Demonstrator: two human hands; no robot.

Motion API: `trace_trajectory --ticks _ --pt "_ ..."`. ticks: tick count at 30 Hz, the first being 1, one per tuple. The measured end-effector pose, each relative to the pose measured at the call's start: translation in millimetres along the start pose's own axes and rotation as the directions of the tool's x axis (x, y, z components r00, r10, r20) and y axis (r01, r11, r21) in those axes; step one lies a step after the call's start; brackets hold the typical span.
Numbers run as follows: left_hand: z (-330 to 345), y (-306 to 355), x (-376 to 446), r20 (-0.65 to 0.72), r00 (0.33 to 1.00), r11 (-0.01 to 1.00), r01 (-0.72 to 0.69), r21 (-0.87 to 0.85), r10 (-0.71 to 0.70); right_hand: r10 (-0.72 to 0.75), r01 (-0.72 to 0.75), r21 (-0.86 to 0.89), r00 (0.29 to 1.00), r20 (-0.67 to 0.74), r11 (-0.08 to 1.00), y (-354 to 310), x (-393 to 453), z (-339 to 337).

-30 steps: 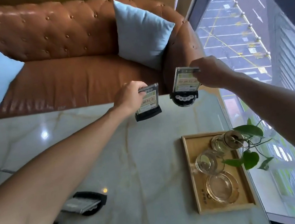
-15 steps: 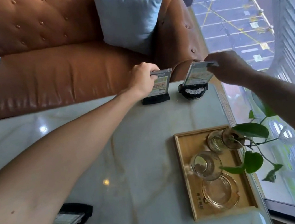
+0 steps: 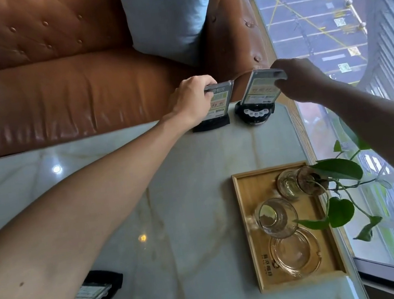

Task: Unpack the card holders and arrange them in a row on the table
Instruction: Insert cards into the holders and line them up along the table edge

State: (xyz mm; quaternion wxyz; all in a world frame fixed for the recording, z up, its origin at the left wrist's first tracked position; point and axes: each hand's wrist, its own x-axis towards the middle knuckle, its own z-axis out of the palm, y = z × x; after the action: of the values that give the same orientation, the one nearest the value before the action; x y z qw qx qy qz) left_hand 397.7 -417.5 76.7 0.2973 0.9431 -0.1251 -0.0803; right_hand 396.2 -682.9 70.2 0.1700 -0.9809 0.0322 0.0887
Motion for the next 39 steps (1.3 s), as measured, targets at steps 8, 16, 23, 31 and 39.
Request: trace_trajectory --ticks 8,16,23,31,39 --pt "-48.3 -37.0 -36.9 0.027 0.998 0.997 0.057 -0.05 -0.055 -0.002 0.001 -0.209 1.0 -0.005 0.978 -19.0 -10.2 -15.3" --pt "-124.9 -109.6 -151.2 -0.014 0.993 0.987 0.116 -0.113 -0.118 -0.205 0.178 -0.114 0.93 -0.307 0.977 -147.2 -53.4 -30.0" --pt "-190.7 -164.1 -271.2 -0.053 0.986 0.971 0.144 -0.191 -0.157 -0.33 0.371 0.132 0.909 -0.254 0.919 -300.3 -153.5 31.6" --pt "-229.6 -236.8 -362.1 -0.065 0.977 0.976 0.207 0.071 -0.203 -0.406 0.393 0.267 0.914 -0.006 0.88 -400.9 -278.3 118.5" --pt "-223.5 -289.5 -389.3 0.106 0.955 0.935 0.24 0.263 -0.275 -0.385 0.334 0.207 0.87 0.309 0.92 -418.4 -333.1 175.8"
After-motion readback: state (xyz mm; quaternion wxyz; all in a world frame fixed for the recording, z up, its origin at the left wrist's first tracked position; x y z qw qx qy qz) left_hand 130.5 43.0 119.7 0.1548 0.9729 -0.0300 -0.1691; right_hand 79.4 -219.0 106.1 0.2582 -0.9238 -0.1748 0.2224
